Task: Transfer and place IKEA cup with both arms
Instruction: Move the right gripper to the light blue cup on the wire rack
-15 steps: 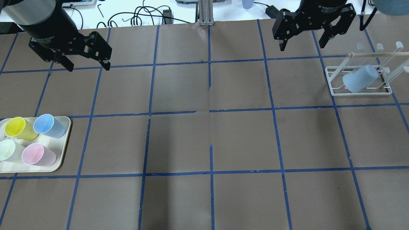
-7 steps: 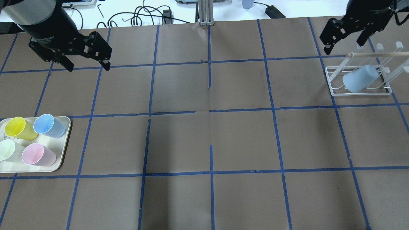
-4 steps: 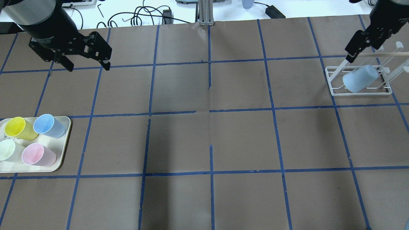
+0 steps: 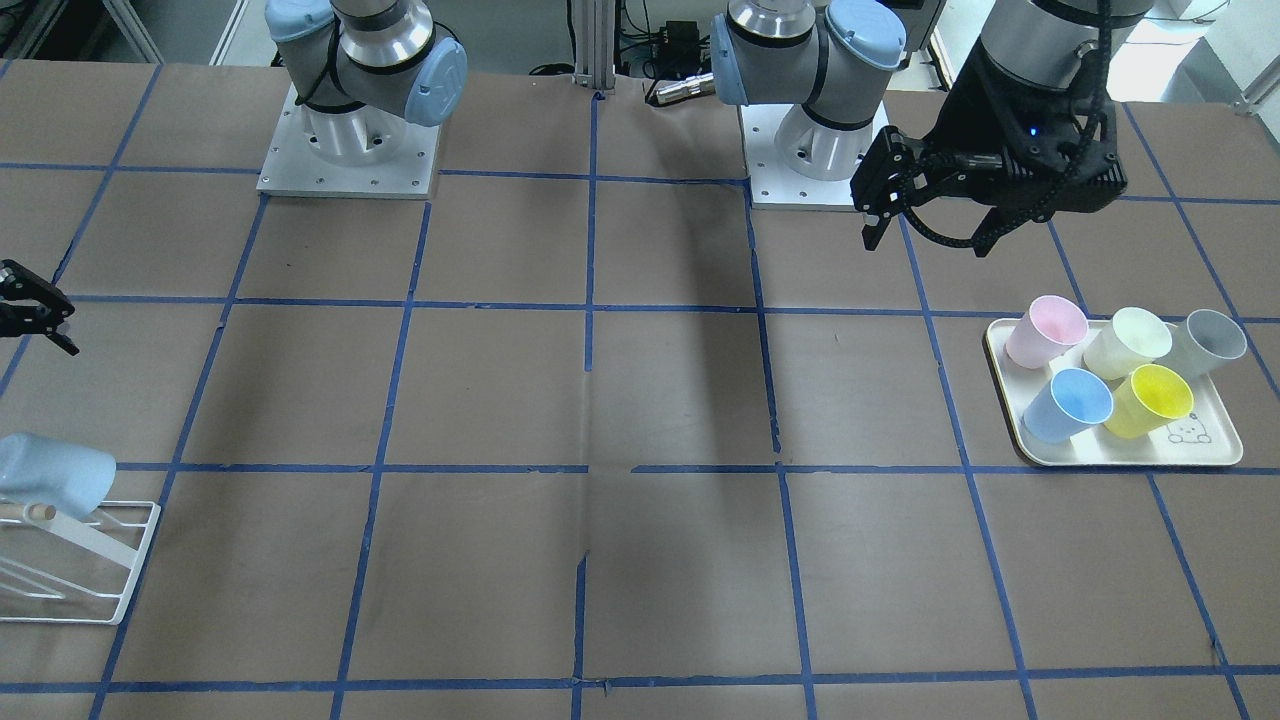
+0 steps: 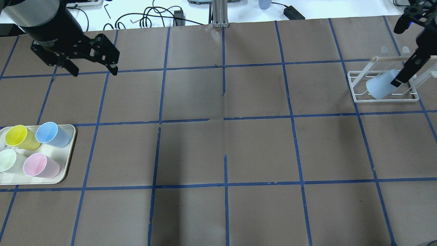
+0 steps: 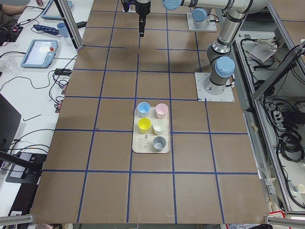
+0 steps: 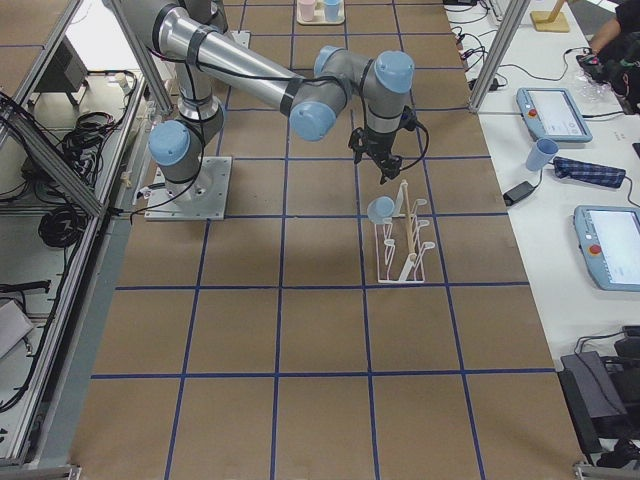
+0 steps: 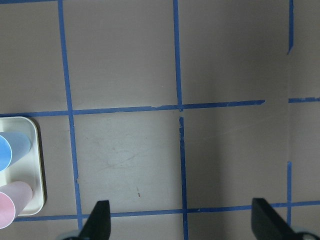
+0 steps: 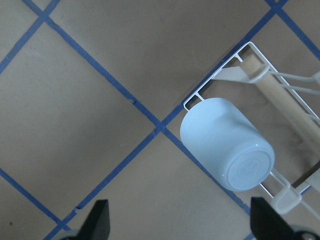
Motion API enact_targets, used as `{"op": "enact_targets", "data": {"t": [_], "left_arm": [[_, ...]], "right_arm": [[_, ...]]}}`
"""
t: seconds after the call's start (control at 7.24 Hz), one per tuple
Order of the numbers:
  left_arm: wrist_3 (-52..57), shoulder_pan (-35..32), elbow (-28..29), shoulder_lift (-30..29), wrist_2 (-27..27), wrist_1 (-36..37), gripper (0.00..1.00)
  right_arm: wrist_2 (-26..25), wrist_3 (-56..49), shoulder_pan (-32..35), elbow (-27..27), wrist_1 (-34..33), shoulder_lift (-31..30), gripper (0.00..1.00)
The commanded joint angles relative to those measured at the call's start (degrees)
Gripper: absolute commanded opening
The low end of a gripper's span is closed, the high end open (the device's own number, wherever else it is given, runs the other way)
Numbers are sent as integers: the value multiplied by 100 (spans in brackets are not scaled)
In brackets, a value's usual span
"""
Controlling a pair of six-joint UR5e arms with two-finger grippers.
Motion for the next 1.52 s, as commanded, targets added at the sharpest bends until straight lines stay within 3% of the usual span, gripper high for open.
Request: {"op": "enact_targets", "data": {"t": [0.0,1.38], "left_arm": [[9,0,0,0,0,0,100],[0,0,0,0,-9,0,100]], "right_arm": [[340,-1169,-224,248,-698,289,100],[560,-1489,-224,161,-1141,810,100]]}}
